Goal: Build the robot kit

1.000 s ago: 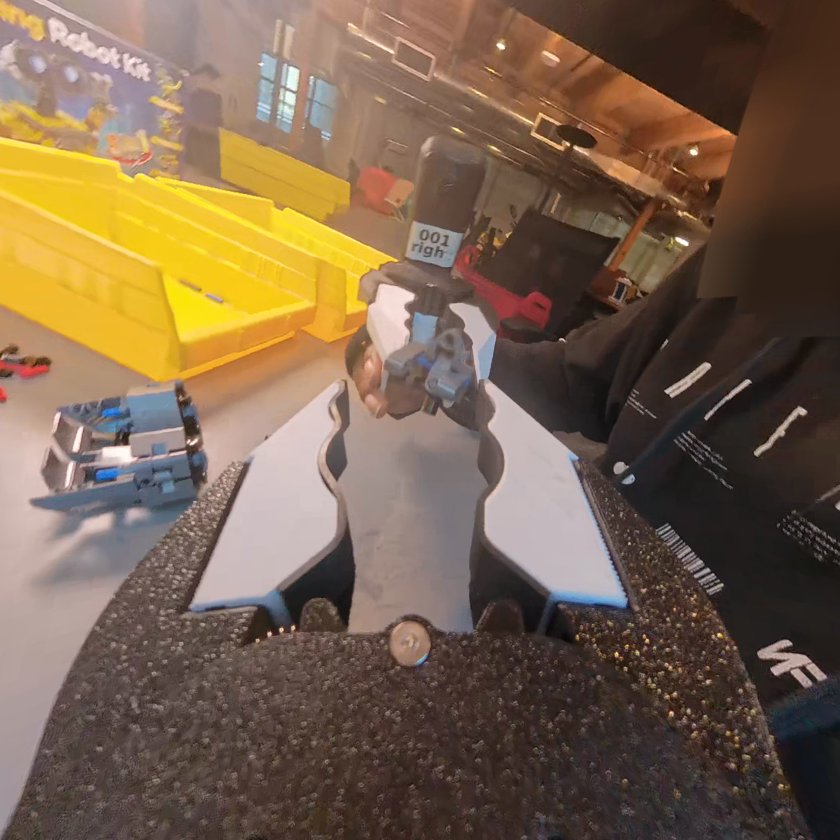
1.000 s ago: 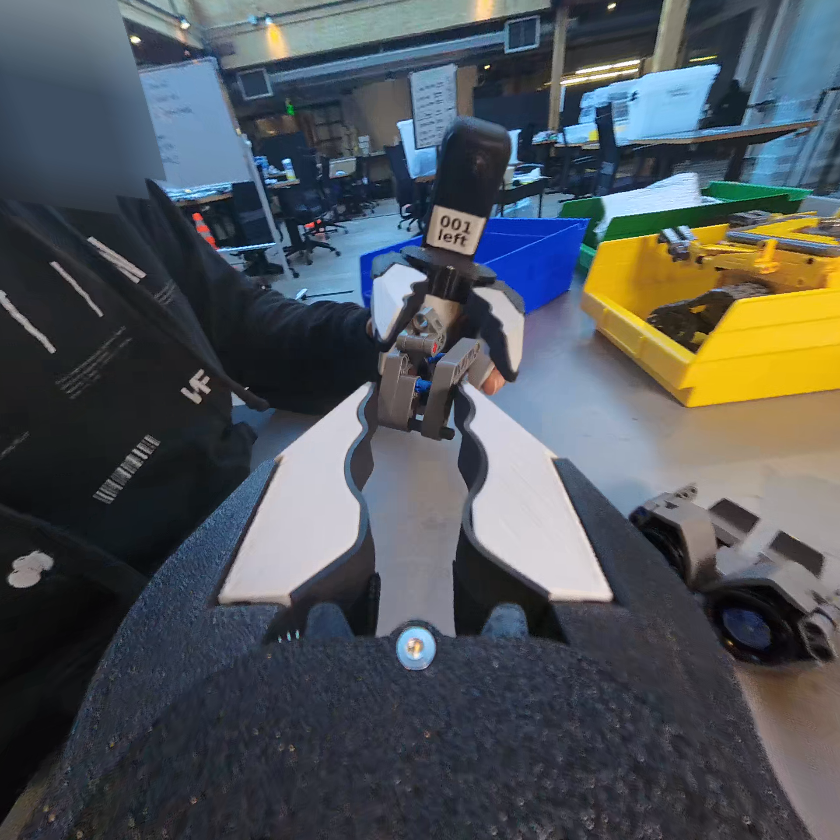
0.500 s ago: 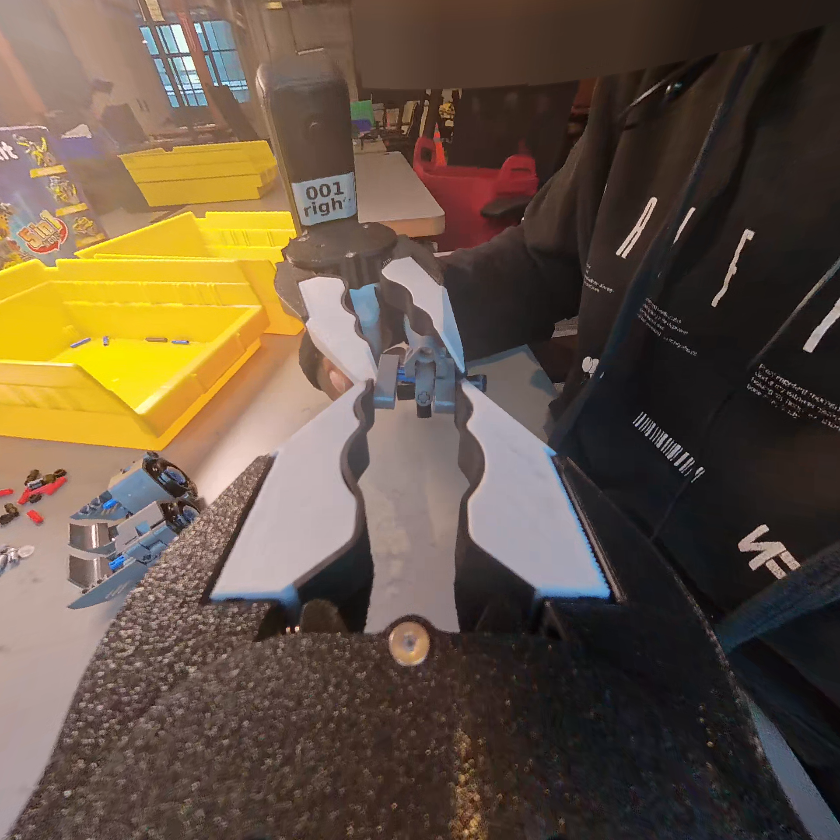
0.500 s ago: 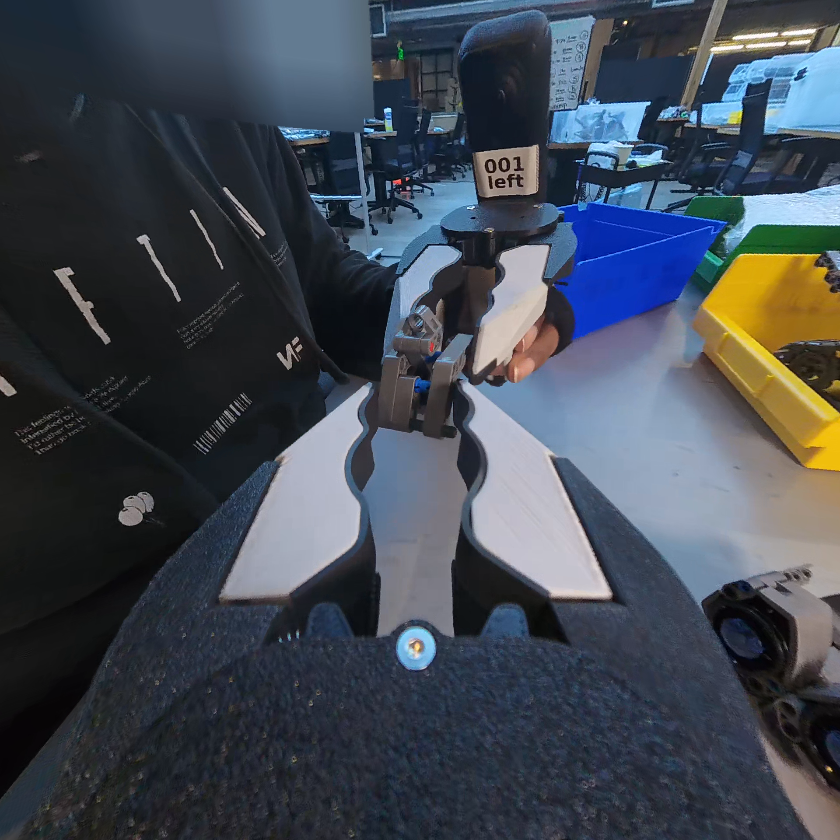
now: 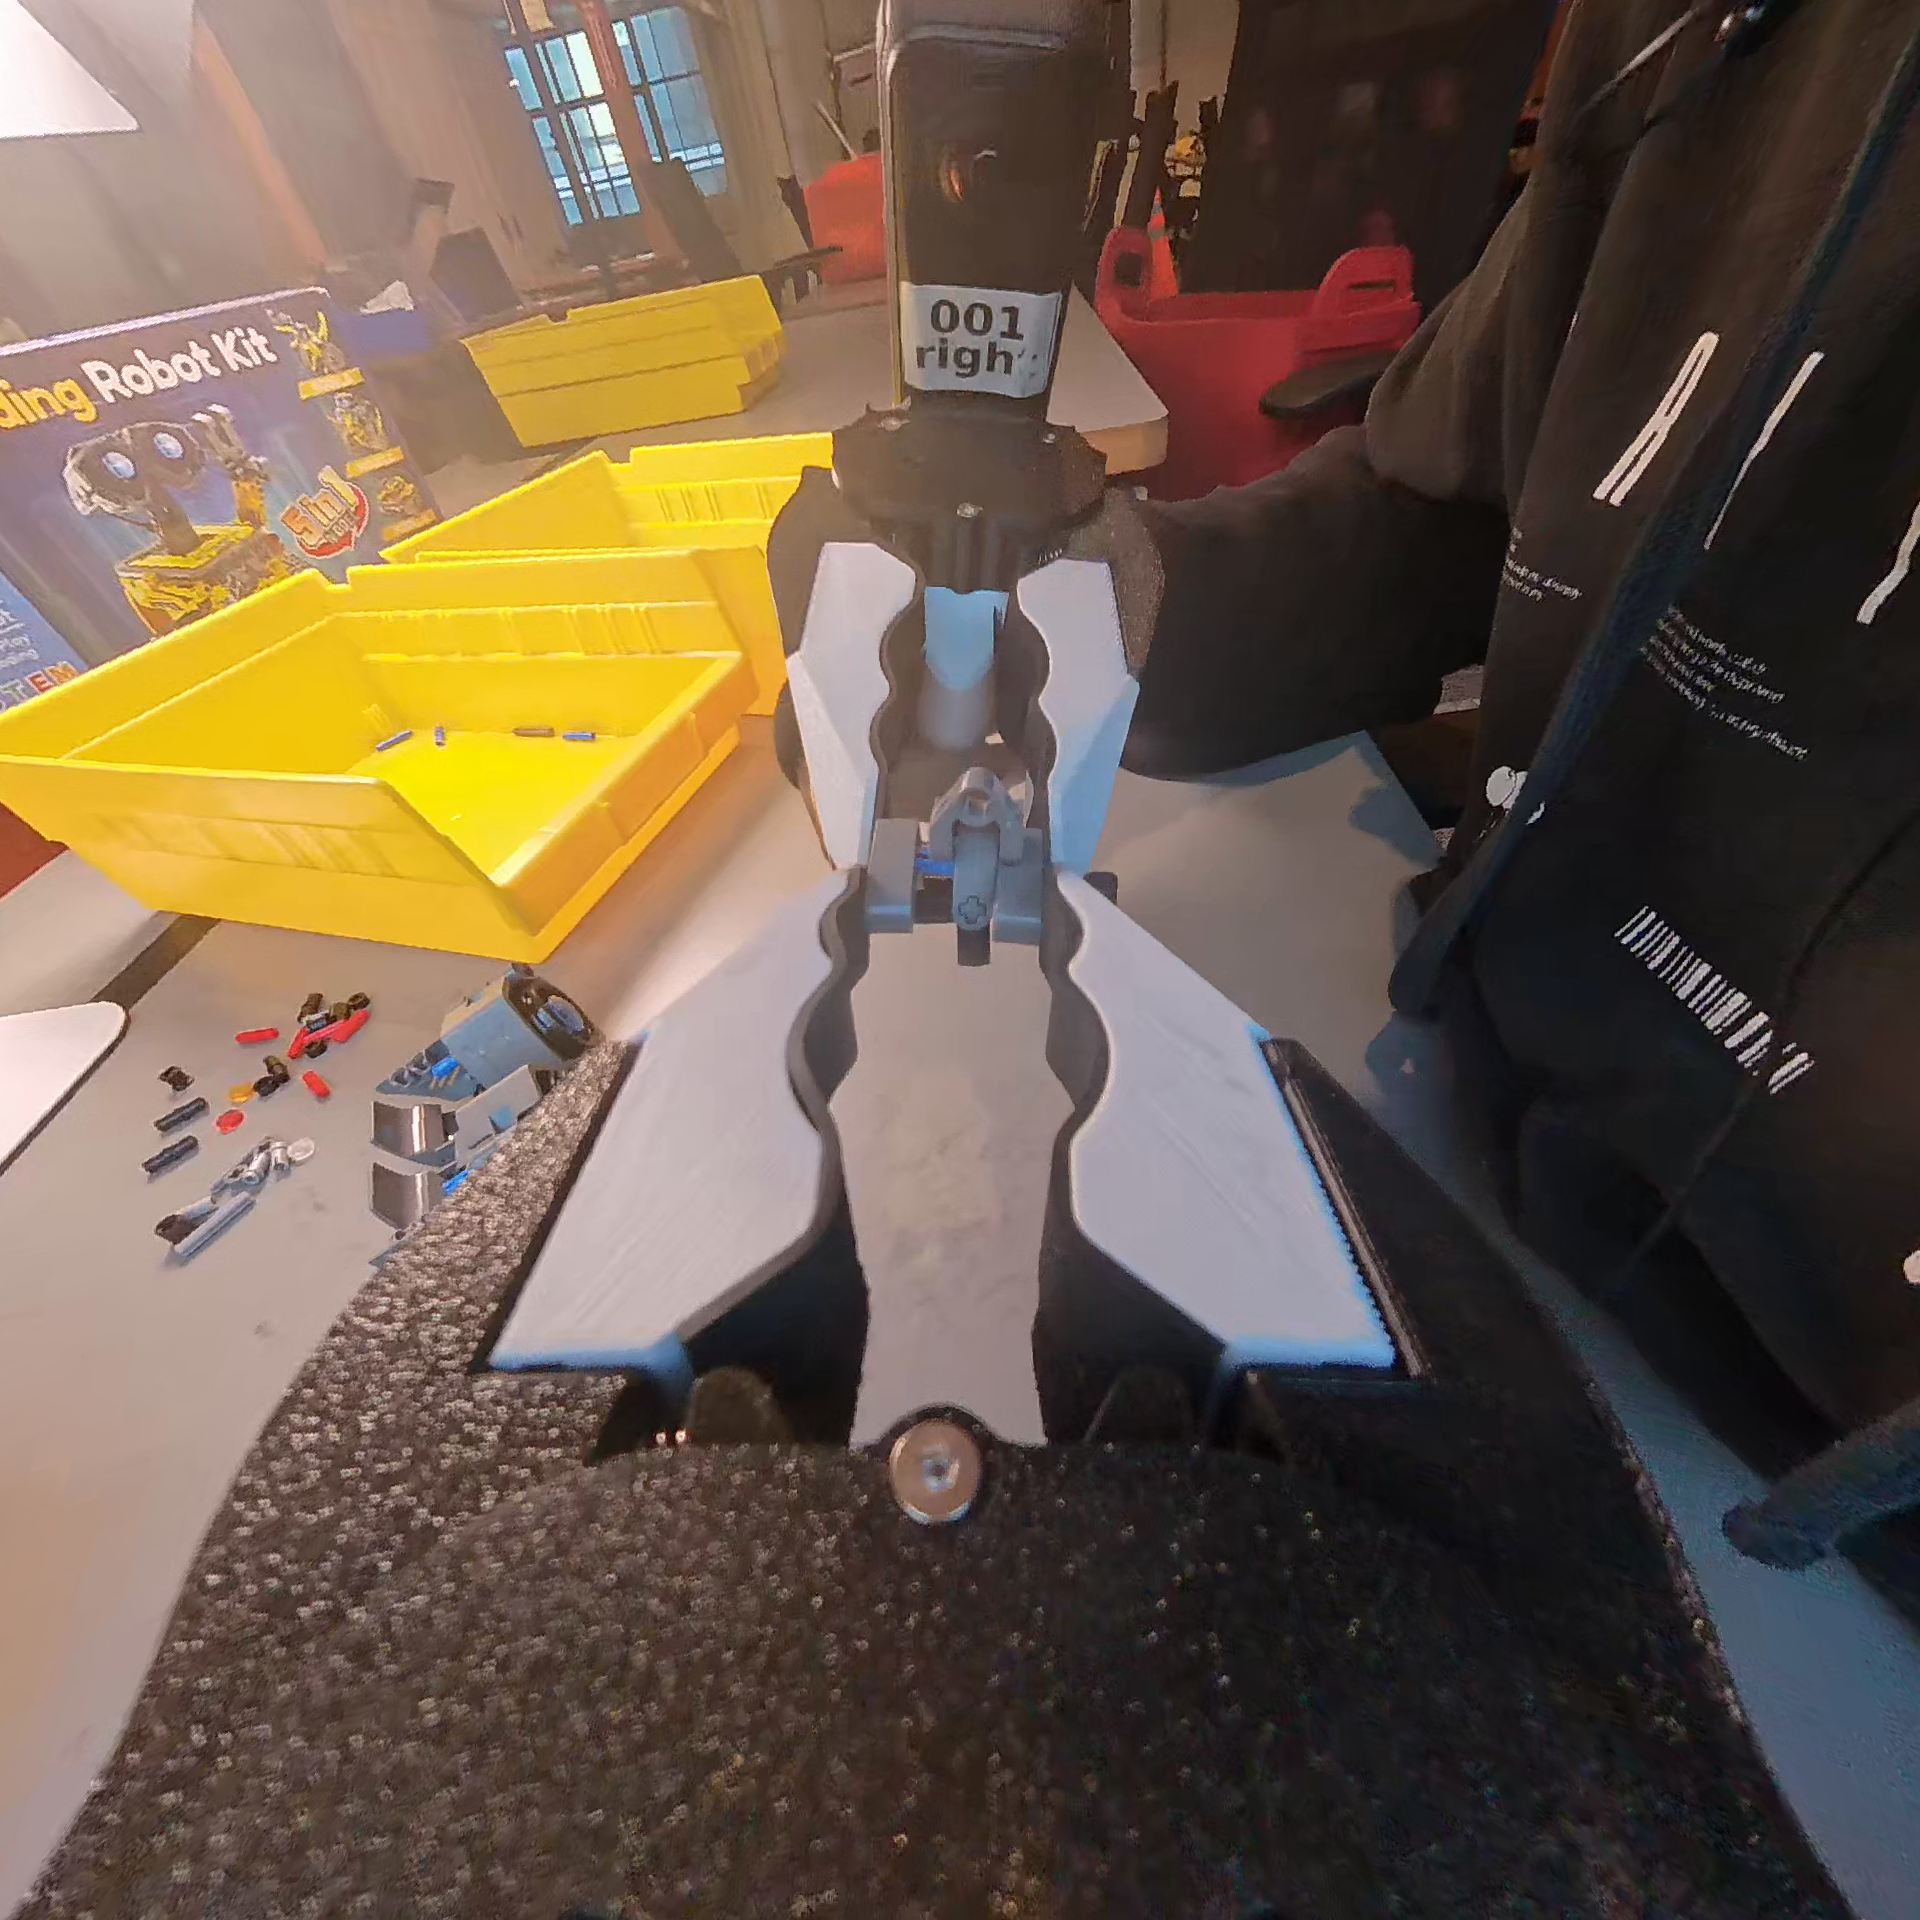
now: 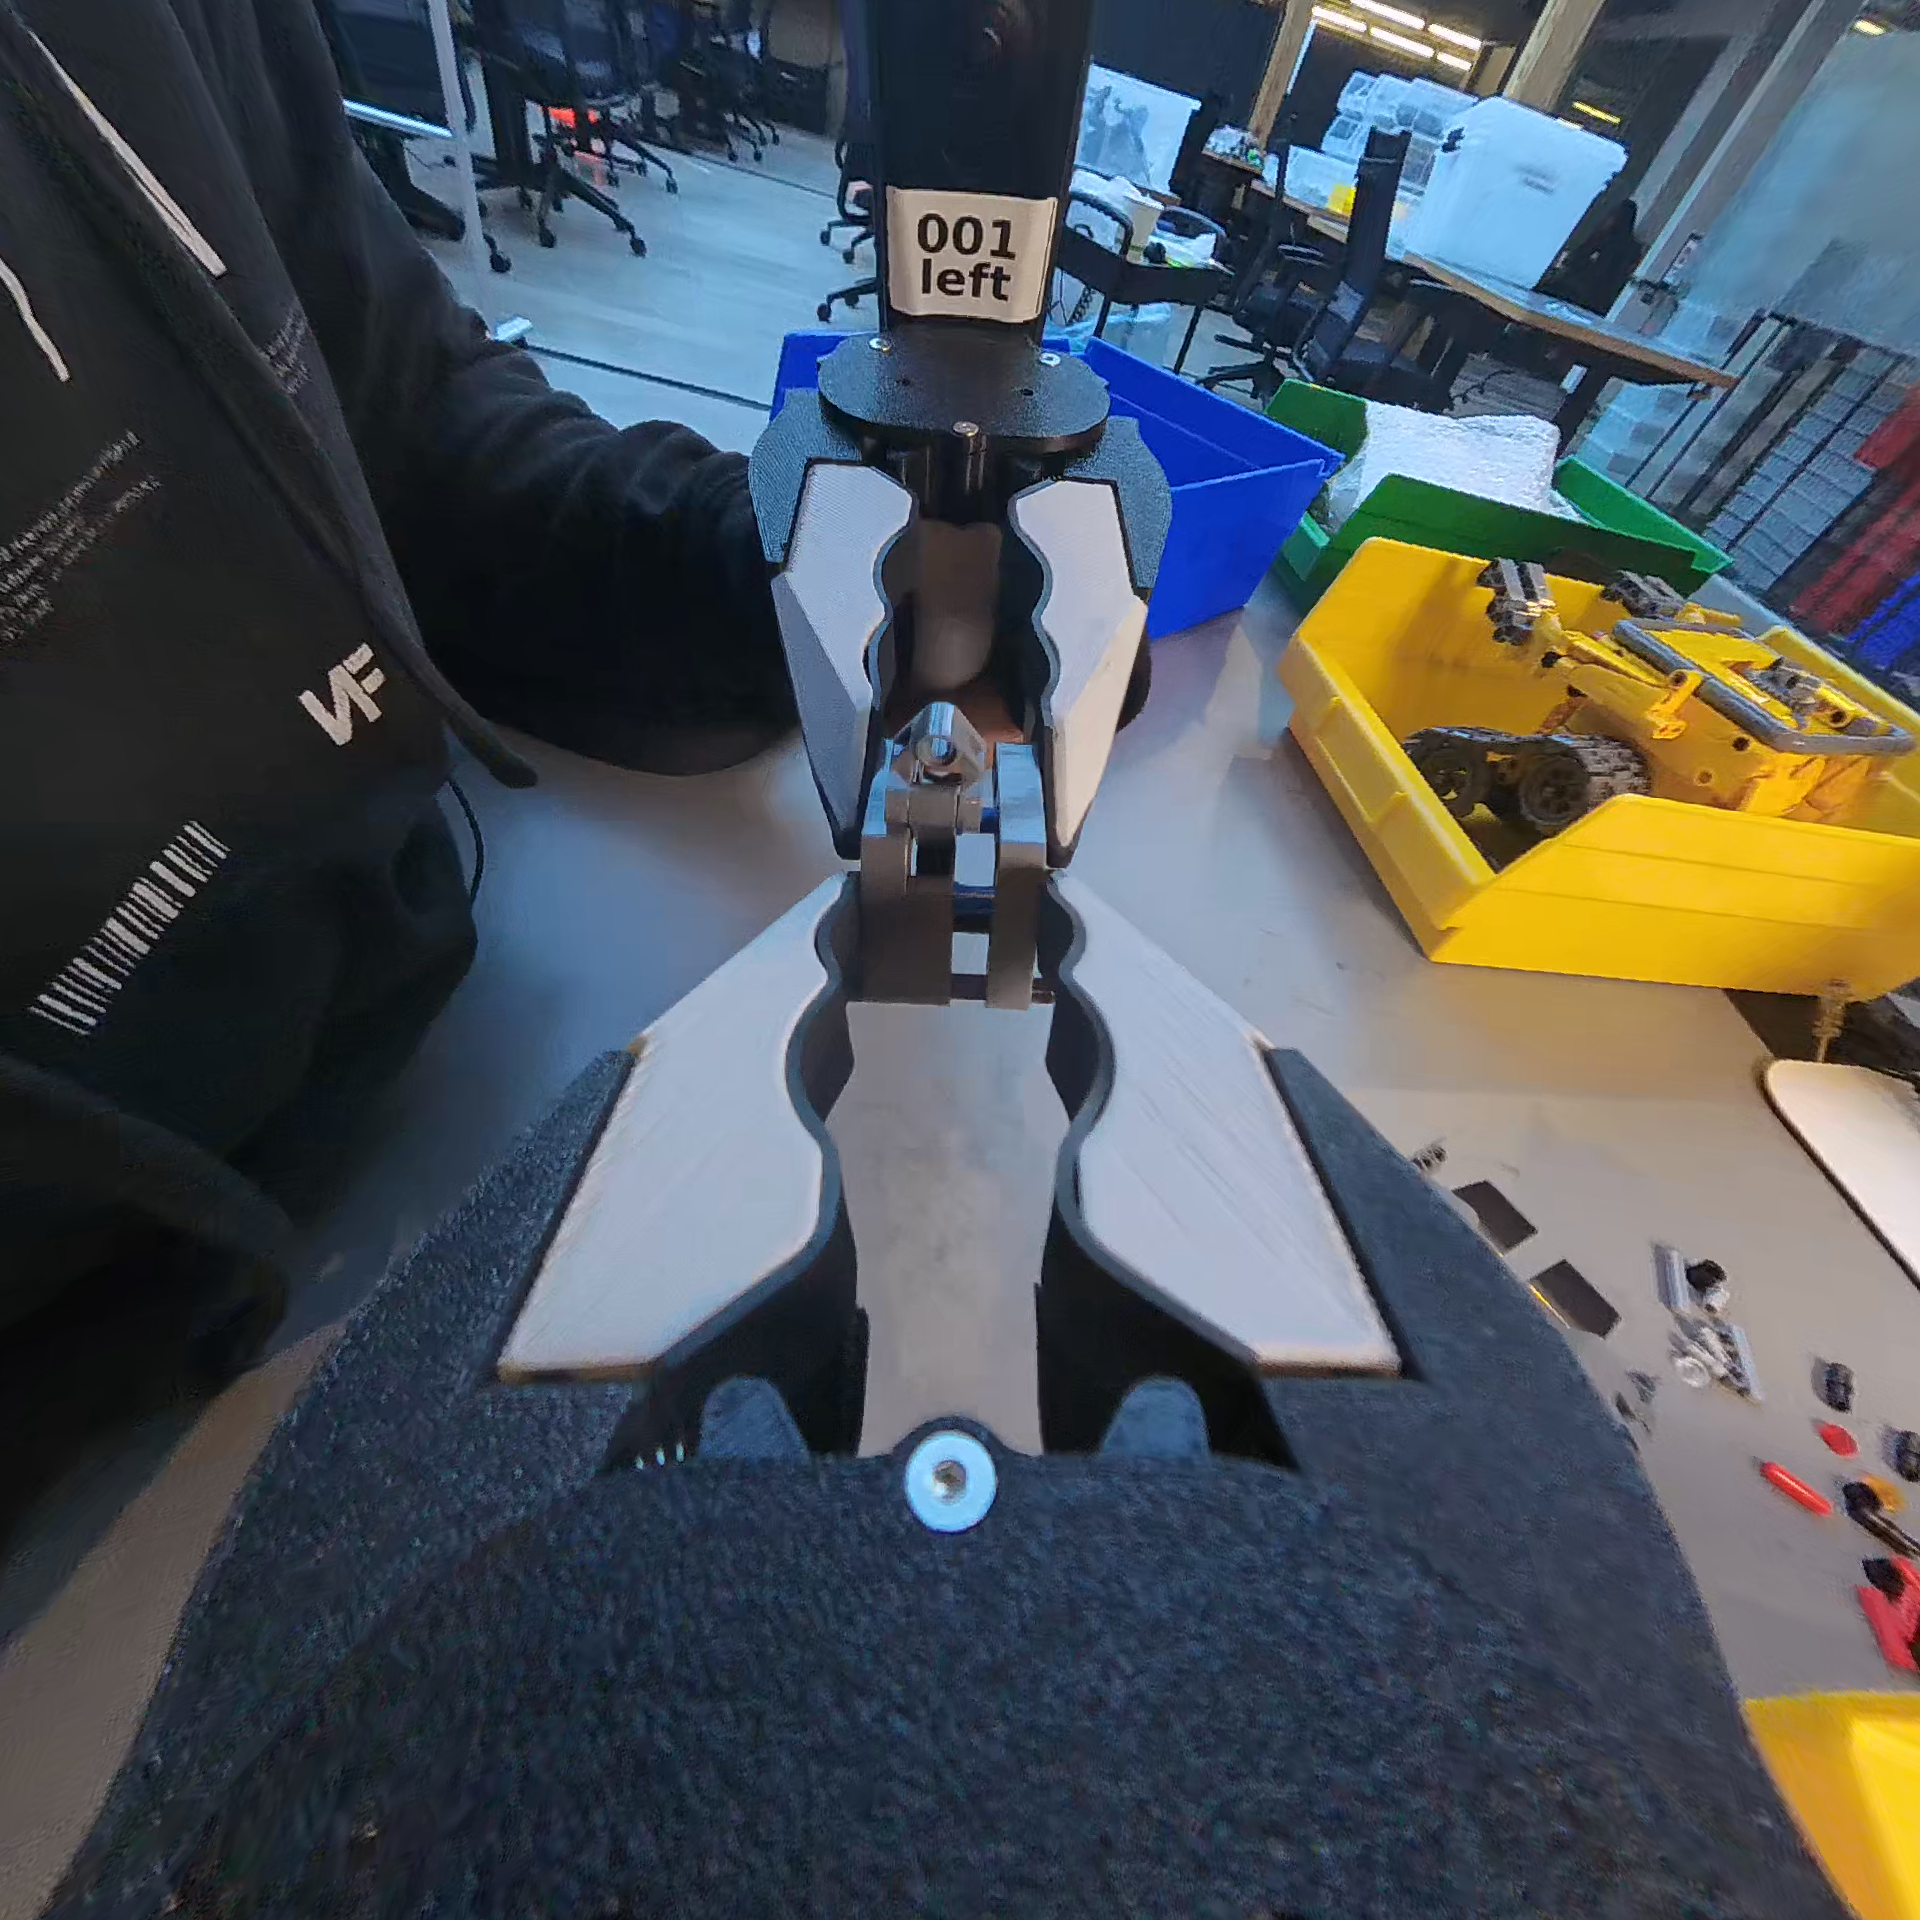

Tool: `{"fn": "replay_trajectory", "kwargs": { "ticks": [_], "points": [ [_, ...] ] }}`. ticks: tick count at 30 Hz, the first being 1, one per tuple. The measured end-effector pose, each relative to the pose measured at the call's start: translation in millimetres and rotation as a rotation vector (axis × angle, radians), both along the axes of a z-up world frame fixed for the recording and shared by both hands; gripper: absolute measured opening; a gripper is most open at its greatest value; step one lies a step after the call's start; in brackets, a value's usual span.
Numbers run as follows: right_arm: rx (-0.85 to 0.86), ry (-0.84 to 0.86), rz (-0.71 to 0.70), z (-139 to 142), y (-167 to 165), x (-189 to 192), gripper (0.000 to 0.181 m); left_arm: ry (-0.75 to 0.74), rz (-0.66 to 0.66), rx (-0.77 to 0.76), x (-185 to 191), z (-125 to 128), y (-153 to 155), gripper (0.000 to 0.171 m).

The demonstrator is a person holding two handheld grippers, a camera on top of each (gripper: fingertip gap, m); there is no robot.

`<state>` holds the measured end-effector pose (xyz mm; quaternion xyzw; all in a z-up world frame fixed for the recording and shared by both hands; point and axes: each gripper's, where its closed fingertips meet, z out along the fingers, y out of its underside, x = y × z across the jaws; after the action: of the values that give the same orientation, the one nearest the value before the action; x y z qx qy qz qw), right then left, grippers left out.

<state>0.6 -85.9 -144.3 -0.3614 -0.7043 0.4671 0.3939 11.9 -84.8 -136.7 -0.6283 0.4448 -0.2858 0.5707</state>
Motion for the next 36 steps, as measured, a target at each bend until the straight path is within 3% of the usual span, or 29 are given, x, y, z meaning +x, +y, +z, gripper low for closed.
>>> {"fn": "replay_trajectory", "kwargs": {
  "ticks": [11, 21, 31, 36],
  "points": [
    [0.057, -0.064, -0.001, -16, 2, -2, 0.030, 0.075, 0.001, -0.022, -1, -17, 0, 0.036],
    [0.003, -0.102, 0.028, -26, -3, -3, 0.029, 0.163, -0.004, -0.021, -1, -27, -2, 0.033],
    [0.010, -0.136, 0.036, -35, -5, -2, 0.029, 0.162, -0.017, -0.045, -1, -35, -3, 0.033],
    [-0.063, -0.115, 0.010, -29, 3, -5, 0.032, 0.079, 0.002, -0.100, -3, -29, 4, 0.033]
  ]
}}
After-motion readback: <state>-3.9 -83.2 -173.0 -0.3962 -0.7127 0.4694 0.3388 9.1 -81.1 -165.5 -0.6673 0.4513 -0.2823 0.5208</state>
